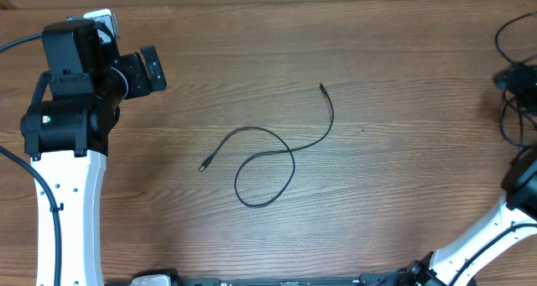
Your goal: Untangle cables
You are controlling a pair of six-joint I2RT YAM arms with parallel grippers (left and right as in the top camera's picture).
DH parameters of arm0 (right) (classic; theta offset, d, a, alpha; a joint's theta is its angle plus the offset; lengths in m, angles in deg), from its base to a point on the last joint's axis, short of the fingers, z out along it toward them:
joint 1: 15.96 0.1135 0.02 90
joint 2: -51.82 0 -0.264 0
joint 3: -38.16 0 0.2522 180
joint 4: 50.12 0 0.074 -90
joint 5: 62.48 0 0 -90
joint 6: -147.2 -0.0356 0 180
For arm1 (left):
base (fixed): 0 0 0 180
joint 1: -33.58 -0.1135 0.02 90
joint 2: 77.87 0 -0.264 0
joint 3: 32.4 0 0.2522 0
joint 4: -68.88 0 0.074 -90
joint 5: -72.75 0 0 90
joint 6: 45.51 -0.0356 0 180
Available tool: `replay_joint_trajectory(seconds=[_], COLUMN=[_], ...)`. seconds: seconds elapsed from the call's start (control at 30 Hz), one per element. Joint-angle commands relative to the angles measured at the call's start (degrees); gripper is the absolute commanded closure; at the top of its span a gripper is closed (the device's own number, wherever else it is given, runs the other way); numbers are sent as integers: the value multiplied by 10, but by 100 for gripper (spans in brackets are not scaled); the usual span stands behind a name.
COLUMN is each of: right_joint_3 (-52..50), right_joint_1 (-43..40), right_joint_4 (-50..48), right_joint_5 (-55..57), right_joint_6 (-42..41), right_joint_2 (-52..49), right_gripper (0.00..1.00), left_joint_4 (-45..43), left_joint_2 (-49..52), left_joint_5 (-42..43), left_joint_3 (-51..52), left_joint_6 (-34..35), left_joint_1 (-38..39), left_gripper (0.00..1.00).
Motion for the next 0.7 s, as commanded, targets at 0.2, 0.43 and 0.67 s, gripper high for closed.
replay_joint_trajectory(seconds=[0.2,0.43,0.67], right_joint_3=[30,35,34], right_joint_1=[77,165,262], right_joint_4=[-2,16,191], right_joint_5=[-16,-14,-172], right_joint_6=[2,-3,80], right_joint_2=[34,91,87], right_gripper=[8,0,20], left_joint_4=[7,7,13], left_joint_2=[3,3,3], left_joint_5=[6,6,6], left_joint_3=[2,2,2], left_joint_6=[-10,-10,-10], left_joint_1=[4,4,4], left_gripper=[0,0,0])
